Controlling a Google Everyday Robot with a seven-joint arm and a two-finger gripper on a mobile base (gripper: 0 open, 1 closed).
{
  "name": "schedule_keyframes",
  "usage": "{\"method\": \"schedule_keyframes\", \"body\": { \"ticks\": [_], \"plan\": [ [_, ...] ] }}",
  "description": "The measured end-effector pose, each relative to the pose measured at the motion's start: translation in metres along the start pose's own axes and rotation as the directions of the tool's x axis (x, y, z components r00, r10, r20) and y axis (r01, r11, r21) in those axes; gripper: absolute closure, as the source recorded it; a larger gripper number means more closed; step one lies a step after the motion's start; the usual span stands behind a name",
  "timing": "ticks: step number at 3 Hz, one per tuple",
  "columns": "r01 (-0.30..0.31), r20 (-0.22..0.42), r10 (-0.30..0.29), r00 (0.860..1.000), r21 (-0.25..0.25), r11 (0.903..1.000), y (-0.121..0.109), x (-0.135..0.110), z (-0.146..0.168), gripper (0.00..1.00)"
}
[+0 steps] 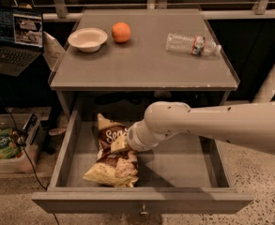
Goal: Pick brown chip bag from top drawer and place on counter
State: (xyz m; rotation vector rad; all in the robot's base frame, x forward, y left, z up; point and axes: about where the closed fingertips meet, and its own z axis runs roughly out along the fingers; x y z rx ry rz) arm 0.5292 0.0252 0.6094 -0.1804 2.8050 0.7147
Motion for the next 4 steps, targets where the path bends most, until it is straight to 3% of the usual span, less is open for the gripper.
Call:
{"method": "schedule_keyframes", "body": {
  "ticks": [1,2,3,4],
  "plan": [
    [0.014,0.020,-0.014,1.000,-0.008,0.9999,0.005,-0.001,-0.009,1.00],
    [0.064,0.053,-0.061,0.997,-0.057,0.9963,0.025,-0.001,-0.045,1.00],
    [0.153,0.101,-0.146,0.984,-0.074,0.9854,0.044,0.008,-0.103,1.00],
    [0.240,0.161,-0.229,0.960,-0.051,0.9694,0.069,0.010,-0.163,1.00]
  ]
}}
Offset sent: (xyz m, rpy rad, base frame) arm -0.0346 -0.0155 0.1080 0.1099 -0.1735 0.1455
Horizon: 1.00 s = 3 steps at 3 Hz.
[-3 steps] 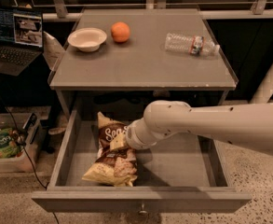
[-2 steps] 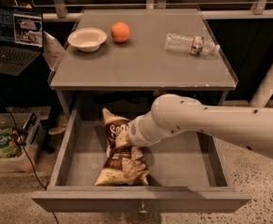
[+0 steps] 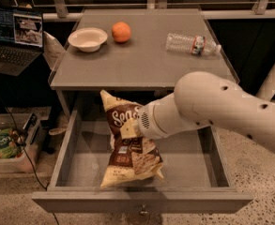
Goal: Pick brown chip bag from top drawer and place on counter
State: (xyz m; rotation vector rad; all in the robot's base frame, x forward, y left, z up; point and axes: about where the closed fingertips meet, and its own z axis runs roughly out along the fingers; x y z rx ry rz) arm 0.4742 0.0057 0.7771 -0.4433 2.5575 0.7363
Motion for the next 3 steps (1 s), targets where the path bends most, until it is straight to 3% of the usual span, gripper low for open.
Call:
{"method": "schedule_keyframes", "body": {
  "ticks": [1,3],
  "plan": [
    [0.091,0.053,-0.092,0.994,0.032,0.9954,0.0336,-0.0245,-0.0507,1.00],
    [0.066,0.073,-0.069,0.995,0.040,0.9970,0.0348,-0.0257,-0.0558,1.00]
  ]
}}
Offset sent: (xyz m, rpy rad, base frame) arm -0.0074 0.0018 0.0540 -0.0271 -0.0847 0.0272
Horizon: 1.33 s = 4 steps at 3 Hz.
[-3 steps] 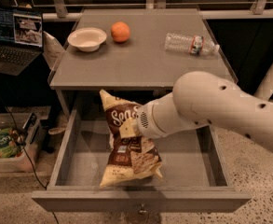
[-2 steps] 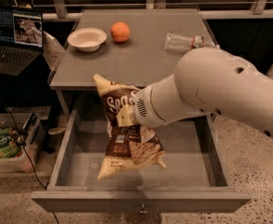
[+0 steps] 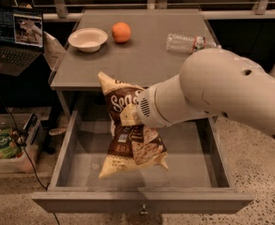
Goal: Pick brown chip bag from top drawer and place on counter
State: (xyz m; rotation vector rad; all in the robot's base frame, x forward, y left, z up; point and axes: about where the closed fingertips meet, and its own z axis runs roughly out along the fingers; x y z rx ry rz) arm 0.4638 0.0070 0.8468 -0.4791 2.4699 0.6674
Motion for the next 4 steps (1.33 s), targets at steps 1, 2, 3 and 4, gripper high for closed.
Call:
{"method": "schedule_keyframes", "body": {
  "ticks": [1,2,3,4],
  "plan": [
    [0.017,0.056,-0.019,0.998,0.043,0.9989,0.009,-0.023,-0.022,1.00],
    [0.034,0.105,-0.042,0.994,0.079,0.9963,0.012,-0.060,-0.037,1.00],
    [0.045,0.134,-0.057,0.989,0.090,0.9949,0.016,-0.103,-0.039,1.00],
    [0.034,0.148,-0.051,0.988,0.109,0.9934,0.010,-0.150,-0.036,1.00]
  ]
}}
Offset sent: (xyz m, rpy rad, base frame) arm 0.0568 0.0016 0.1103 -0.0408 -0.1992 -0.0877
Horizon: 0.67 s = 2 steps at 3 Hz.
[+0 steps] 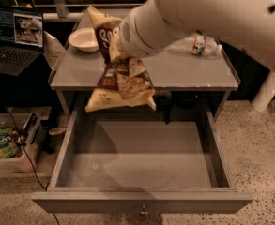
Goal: Pick brown chip bag from top drawer and place on counter
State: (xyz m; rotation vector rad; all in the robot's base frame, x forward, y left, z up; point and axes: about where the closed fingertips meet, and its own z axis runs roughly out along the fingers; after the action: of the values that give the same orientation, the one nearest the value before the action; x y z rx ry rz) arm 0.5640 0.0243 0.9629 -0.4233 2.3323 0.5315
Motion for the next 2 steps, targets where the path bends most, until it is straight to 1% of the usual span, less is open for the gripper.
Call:
{"method": "schedule_keyframes", "body": {
  "ticks": [1,2],
  "plan": [
    [-0.021,0.032,0.020,0.999,0.041,0.9990,-0.0091,-0.0594,0.0043,1.00],
    [-0.025,0.045,0.023,0.999,0.037,0.9990,-0.0074,-0.0679,0.0096,1.00]
  ]
}}
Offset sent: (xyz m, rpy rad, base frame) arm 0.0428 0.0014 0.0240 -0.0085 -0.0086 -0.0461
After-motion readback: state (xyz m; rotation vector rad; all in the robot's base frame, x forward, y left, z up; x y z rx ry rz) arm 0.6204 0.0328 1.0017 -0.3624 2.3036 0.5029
